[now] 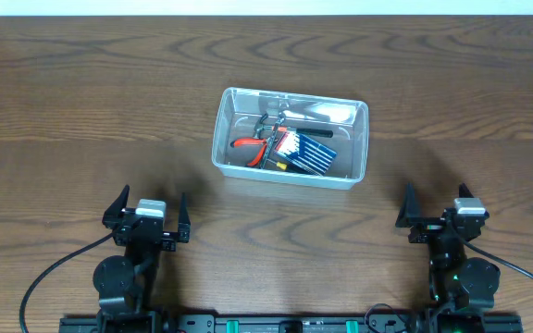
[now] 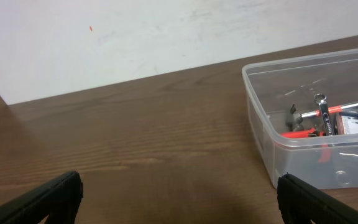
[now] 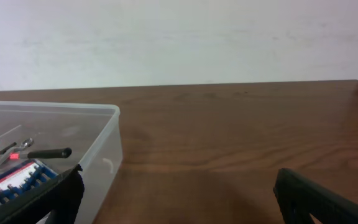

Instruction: Pack container

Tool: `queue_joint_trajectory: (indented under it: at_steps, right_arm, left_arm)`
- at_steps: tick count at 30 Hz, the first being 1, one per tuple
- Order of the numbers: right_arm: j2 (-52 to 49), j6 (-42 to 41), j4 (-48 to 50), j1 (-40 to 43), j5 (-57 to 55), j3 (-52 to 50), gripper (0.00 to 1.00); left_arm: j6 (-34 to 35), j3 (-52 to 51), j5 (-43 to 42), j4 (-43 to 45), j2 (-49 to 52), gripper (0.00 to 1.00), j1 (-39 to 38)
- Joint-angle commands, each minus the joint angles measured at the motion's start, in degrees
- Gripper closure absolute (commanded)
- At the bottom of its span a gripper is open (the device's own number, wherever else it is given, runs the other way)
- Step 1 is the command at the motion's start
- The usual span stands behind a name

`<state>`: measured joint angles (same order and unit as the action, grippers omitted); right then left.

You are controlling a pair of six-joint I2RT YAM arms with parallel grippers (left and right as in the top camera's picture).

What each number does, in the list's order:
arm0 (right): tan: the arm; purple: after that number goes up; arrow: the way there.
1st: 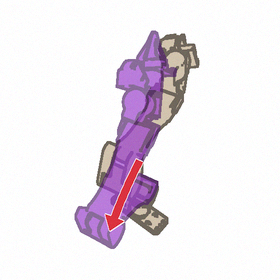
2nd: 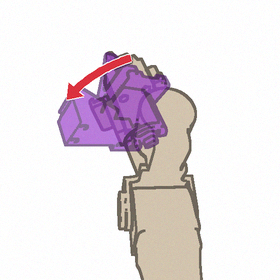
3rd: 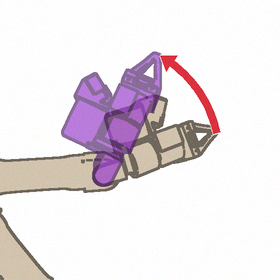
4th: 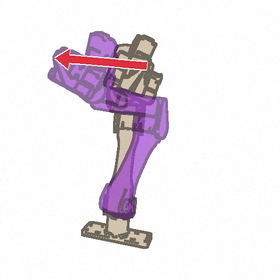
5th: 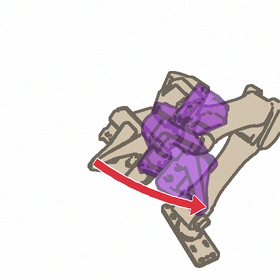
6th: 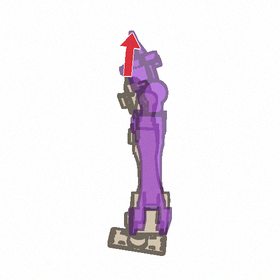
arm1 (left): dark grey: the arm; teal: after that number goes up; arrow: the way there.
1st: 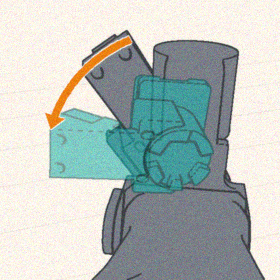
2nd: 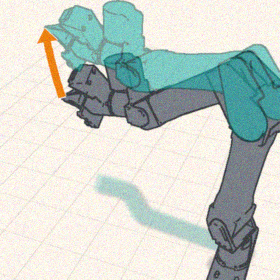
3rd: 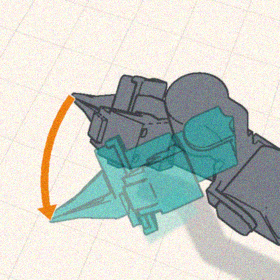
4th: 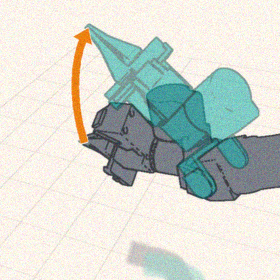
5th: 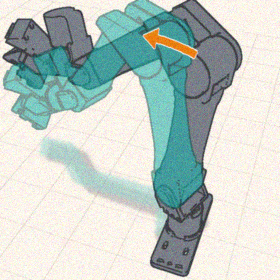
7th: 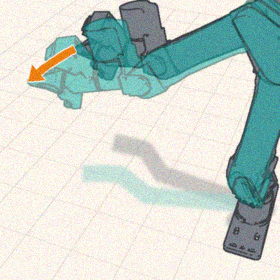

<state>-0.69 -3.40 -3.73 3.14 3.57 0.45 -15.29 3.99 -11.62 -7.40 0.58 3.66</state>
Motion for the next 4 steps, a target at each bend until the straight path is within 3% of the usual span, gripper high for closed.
queue_joint_trajectory:
  at_steps: [1,4]
  right_arm:
    - [0.39,0.68,-0.31,-0.55,-0.57,-0.13,0.01]
    - [0.39,0.68,-0.31,-0.55,-0.57,-0.13,0.01]
  left_arm:
    - [-0.52,-1.68,0.31,-0.39,-0.35,0.02,0.24]
    - [-0.52,-1.68,0.31,-0.39,-0.35,0.02,0.24]
